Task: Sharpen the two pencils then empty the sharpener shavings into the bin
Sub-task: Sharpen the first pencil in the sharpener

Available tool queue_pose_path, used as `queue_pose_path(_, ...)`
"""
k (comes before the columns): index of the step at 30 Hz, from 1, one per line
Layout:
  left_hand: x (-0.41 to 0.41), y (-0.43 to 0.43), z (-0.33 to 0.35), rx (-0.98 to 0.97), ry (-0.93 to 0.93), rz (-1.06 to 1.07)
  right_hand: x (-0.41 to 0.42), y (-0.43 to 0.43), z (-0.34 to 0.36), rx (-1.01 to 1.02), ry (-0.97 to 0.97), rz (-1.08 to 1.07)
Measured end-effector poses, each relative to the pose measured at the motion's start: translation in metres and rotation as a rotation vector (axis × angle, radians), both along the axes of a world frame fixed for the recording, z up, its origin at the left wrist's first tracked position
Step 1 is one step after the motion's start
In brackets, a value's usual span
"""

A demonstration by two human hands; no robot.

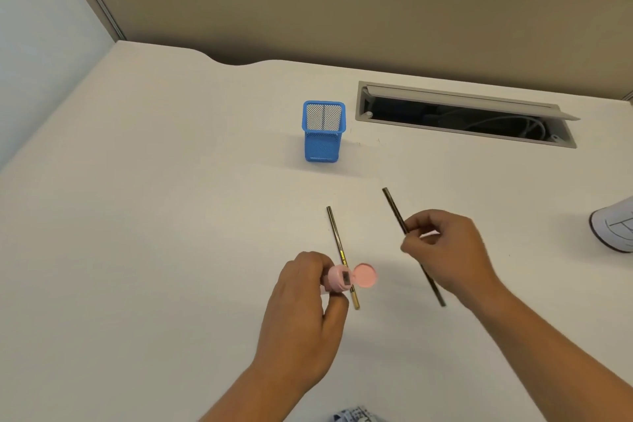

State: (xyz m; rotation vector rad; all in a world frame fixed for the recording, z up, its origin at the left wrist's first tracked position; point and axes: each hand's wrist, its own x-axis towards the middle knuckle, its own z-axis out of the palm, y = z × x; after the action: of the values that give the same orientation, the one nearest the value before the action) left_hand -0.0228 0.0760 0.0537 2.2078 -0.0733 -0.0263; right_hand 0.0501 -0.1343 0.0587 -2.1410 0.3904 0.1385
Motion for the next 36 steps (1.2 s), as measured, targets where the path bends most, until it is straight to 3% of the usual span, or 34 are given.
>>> queue_pose_path(4, -0.006, -0.003, 0.012, -0.055, -0.006, -0.02, -0.052, -0.009, 0.058, 0.198, -0.001, 0.139)
queue_pose_path(7, -0.012, -0.002, 0.021, -0.051, -0.036, -0.03, -0.088, -0.008, 0.084, 0.17, -0.04, 0.244)
queue_pose_path(14, -0.022, -0.002, 0.033, 0.05, -0.135, -0.058, -0.117, -0.012, 0.091, -0.161, -0.26, 0.378)
queue_pose_path(20, -0.029, -0.003, 0.034, 0.102, -0.143, -0.109, -0.124, -0.021, 0.093, -0.382, -0.325, 0.451)
queue_pose_path(26, -0.037, 0.002, 0.035, 0.175, -0.129, -0.232, -0.122, -0.031, 0.104, -0.56, -0.408, 0.66)
queue_pose_path(36, -0.04, 0.002, 0.048, 0.119, -0.145, -0.272, -0.119, -0.039, 0.108, -0.746, -0.684, 0.73)
